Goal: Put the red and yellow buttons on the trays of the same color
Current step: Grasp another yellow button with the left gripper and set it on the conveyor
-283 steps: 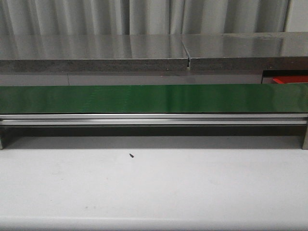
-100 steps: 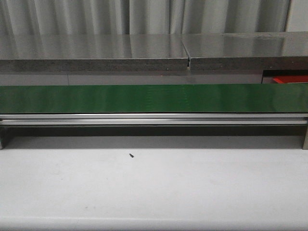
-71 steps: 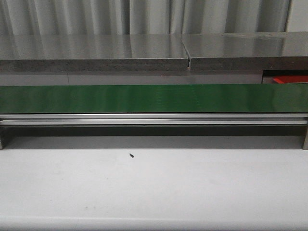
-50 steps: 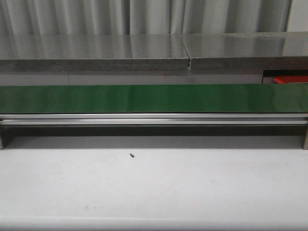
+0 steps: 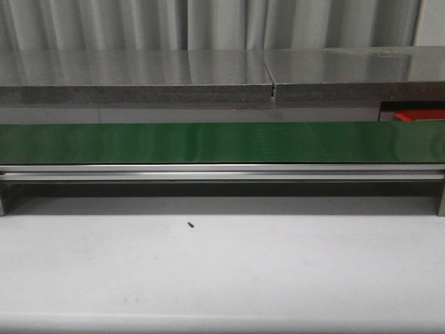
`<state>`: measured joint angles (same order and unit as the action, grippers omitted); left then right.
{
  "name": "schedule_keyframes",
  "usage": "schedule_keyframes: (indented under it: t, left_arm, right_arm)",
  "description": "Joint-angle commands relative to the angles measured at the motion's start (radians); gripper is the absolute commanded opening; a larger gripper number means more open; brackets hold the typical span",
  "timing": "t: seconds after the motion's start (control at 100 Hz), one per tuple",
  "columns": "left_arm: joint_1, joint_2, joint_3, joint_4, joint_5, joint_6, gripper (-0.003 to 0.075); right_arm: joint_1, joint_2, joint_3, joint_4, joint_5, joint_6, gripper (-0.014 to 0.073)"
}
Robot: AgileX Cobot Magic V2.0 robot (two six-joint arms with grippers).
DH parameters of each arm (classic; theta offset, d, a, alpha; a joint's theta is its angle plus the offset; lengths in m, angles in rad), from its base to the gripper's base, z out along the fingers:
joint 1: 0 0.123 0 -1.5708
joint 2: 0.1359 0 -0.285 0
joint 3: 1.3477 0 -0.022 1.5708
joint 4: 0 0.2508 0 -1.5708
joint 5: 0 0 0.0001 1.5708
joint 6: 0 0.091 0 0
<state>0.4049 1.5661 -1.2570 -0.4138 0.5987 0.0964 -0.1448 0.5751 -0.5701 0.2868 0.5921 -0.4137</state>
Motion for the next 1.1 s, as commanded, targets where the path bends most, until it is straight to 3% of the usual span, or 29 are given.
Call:
schedule_keyframes:
  t: [0.0,0.38,0.68,0.78,0.9,1.0,1.09]
  left_arm:
    - [-0.039,-0.037,-0.056,-0.049,-0.001,0.028,-0.0019]
    - [-0.2,0.062,-0.07,-0.047,-0.001,0.046,-0.0019]
    - [-0.244,0.145,-0.07,-0.049,-0.004,0.086,0.0006]
    - [-0.246,0.143,-0.072,-0.054,-0.002,0.125,0.0139]
    - [-0.246,0.137,-0.088,-0.066,0.015,0.144,0.0474]
    - [-0.246,0.123,-0.109,-0.067,0.029,0.144,0.0689]
    - [-0.246,0.095,-0.123,-0.067,0.028,0.144,0.0704]
  right_arm:
    - [0.001,-0.001,-0.027,0.014,-0.062,-0.005,-0.0069]
    - [0.001,-0.001,-0.027,0.014,-0.062,-0.005,-0.0069]
    - [0.001,-0.001,-0.027,0.014,-0.062,-0.005,-0.0069]
    - [0.001,-0.001,-0.027,0.014,-0.062,-0.005,-0.0069]
    - [0.001,-0.001,-0.027,0.014,-0.062,-0.005,-0.0069]
    - [0.001,-0.001,-0.027,0.014,-0.062,-0.005,-0.0069]
    - [0.001,-0.001,-0.027,0.014,-0.062,-0.005,-0.0069]
